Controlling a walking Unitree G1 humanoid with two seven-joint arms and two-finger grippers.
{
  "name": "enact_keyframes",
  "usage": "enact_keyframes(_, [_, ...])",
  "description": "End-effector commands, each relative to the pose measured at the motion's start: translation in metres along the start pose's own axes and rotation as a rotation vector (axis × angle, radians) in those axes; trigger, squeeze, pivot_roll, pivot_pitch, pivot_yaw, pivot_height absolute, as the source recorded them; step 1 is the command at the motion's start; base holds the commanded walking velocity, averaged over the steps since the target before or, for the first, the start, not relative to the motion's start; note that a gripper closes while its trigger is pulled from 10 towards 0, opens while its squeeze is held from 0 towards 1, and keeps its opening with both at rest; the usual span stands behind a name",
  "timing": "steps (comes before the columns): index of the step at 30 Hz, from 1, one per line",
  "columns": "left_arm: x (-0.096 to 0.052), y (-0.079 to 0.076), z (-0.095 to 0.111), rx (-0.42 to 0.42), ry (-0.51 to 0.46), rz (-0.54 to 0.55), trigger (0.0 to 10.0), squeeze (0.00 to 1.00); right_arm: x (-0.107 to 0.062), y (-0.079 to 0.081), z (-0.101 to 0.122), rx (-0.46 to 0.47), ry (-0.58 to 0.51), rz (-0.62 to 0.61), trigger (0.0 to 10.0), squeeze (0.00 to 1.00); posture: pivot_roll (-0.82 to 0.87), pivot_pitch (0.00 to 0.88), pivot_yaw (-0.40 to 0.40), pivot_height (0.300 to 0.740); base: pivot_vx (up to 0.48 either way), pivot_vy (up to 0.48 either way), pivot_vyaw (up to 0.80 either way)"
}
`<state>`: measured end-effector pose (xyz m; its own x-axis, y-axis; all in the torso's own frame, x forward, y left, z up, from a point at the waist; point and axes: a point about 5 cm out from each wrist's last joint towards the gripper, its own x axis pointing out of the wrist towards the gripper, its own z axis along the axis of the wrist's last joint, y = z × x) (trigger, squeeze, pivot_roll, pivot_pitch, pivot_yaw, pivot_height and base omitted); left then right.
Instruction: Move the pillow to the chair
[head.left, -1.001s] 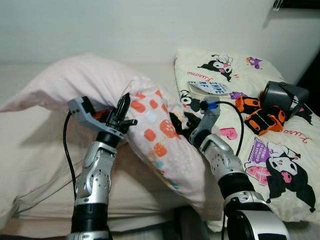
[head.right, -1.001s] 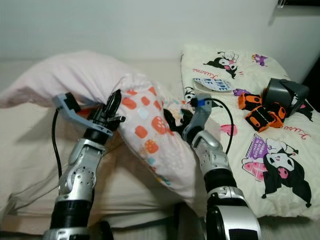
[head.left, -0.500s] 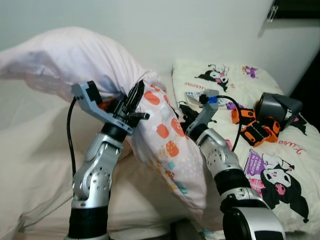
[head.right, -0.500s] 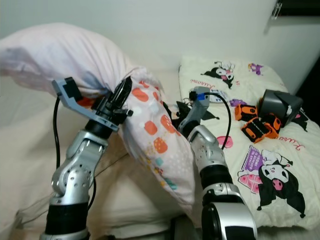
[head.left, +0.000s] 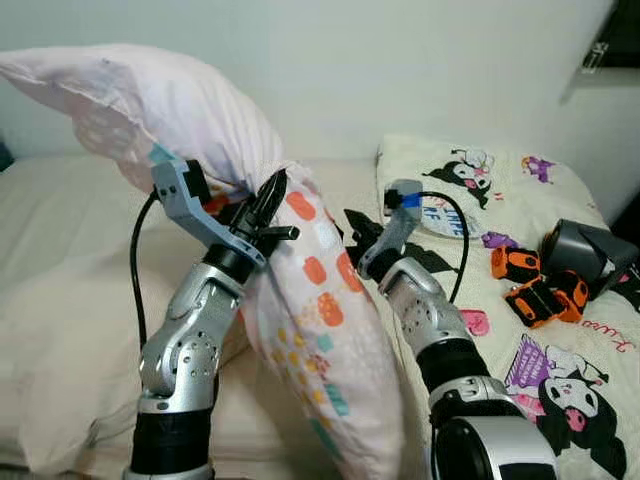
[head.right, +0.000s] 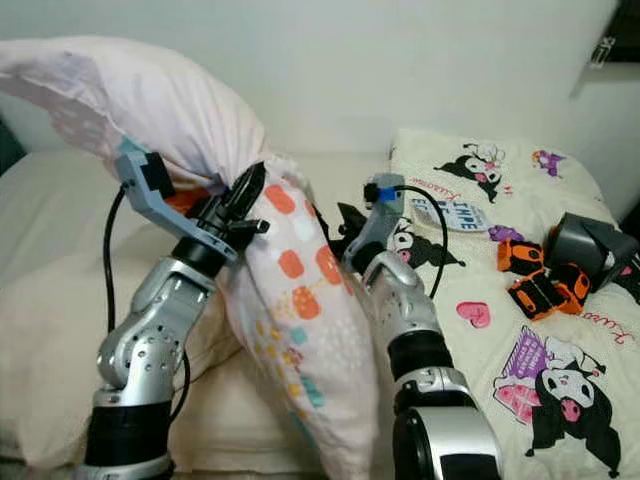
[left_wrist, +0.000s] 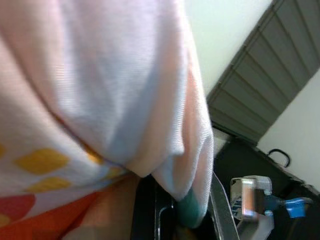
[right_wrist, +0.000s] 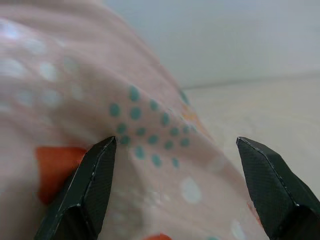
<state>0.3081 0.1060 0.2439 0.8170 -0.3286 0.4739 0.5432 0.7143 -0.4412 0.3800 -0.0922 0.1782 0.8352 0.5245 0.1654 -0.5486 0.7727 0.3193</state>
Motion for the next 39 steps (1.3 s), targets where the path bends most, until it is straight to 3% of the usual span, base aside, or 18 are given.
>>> enact_keyframes(1, [0.005,-0.016,0.011,0.02,-0.07,-0.075,10.0,0.0,0.003,0.01,0.005,-0.031,-0.035,0.051,10.0,0.0,-0.08,0.008,-0.01,0.714,0.0,0.0,0.0])
enact_keyframes(13, [0.011,-0.023,0.019,0.058,-0.105,-0.07,10.0,0.0,0.006,0.026,0.011,-0.074,-0.061,0.157,10.0,0.0,-0.07,0.0,-0.015,0.714,0.0,0.0,0.76])
enact_keyframes(24, [0.01,-0.009,0.01,0.147,-0.065,0.039,10.0,0.0,0.007,0.036,0.003,-0.071,-0.044,0.204,10.0,0.0,-0.06,0.0,-0.019,0.714,0.0,0.0,0.76])
enact_keyframes(26, [0.007,0.002,0.001,0.179,-0.033,0.105,10.0,0.0,0.007,0.043,-0.004,-0.062,-0.024,0.231,10.0,0.0,-0.06,0.0,-0.019,0.714,0.0,0.0,0.76])
enact_keyframes(39, [0.004,0.006,-0.01,0.261,0.009,0.144,10.0,0.0,0.006,0.047,-0.01,-0.058,-0.007,0.254,10.0,0.0,-0.06,0.0,-0.022,0.714,0.0,0.0,0.76])
